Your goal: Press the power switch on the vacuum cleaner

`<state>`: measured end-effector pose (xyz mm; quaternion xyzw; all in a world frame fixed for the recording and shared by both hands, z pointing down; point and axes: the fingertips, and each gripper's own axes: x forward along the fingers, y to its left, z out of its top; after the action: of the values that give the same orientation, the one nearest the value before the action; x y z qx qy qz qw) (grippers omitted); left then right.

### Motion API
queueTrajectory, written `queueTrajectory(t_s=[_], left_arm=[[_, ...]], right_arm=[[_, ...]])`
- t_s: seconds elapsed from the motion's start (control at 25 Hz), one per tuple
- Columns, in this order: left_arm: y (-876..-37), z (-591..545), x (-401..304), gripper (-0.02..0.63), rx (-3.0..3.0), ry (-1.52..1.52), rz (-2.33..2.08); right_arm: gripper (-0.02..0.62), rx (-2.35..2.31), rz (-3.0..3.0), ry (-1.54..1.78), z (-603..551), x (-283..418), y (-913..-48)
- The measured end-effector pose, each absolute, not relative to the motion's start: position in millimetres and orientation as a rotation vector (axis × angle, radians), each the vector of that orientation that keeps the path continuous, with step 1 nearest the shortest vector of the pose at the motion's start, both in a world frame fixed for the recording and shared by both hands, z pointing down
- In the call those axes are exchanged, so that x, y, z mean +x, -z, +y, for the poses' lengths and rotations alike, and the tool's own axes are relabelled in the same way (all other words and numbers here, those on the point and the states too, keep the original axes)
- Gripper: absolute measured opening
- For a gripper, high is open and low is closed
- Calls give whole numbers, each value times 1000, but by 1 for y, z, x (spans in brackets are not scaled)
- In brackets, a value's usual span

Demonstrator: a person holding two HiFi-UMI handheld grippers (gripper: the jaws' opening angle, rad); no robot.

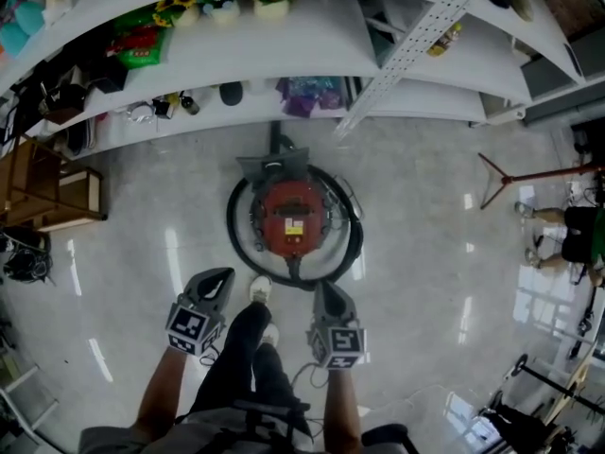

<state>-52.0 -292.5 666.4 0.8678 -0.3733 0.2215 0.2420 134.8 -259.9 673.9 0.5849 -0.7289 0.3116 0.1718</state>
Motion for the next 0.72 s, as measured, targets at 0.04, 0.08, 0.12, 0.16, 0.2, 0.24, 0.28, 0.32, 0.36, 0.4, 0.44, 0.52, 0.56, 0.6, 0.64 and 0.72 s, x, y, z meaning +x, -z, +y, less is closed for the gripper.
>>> queueTrajectory(t_s=[0.04,0.08,0.12,0.16,0.2,0.24,0.28,0.32,0.36,0.4,0.44,0.52,0.56,0.6,0.64,0.72], left_arm=[[-672,-294,-51,8,2367,-612,-1018],[-678,-296,-50,8,2363,-617,-1014],[-684,-298,-49,8,2359,-621,-1010],[-689,-299,-49,8,2356,-626,-1007],[-693,-301,-48,8,2352,-629,-1003],[-697,-302,-48,8,2348,-631,-1000],[-700,-303,-48,8,2344,-632,-997],[-704,-305,-49,8,2339,-633,-996],[-706,-306,-49,8,2333,-634,-996],[-709,-307,-50,8,2329,-636,-995],[-712,-308,-50,8,2325,-639,-994],[-714,-310,-50,8,2319,-642,-994],[-714,-312,-50,8,2315,-641,-997],[-714,-314,-51,8,2314,-640,-1000],[-715,-314,-51,8,2316,-640,-1002],[-717,-314,-52,8,2320,-641,-1005]], right_arm=[[11,1654,-2062,-890,-262,136,-681],[12,1649,-2056,-890,-265,137,-688],[12,1643,-2050,-887,-267,138,-696],[12,1636,-2046,-885,-269,139,-702],[12,1631,-2042,-887,-272,139,-707],[12,1627,-2038,-890,-275,138,-711],[12,1625,-2034,-894,-277,138,-715],[12,1623,-2029,-897,-279,139,-720],[11,1622,-2024,-901,-282,139,-725],[11,1621,-2020,-904,-285,140,-730],[11,1618,-2015,-908,-287,141,-735],[12,1607,-2007,-916,-293,142,-747],[12,1600,-2006,-918,-295,141,-752],[12,1593,-2006,-918,-298,141,-757],[11,1585,-2005,-916,-300,140,-761],[12,1571,-1999,-914,-302,140,-771]])
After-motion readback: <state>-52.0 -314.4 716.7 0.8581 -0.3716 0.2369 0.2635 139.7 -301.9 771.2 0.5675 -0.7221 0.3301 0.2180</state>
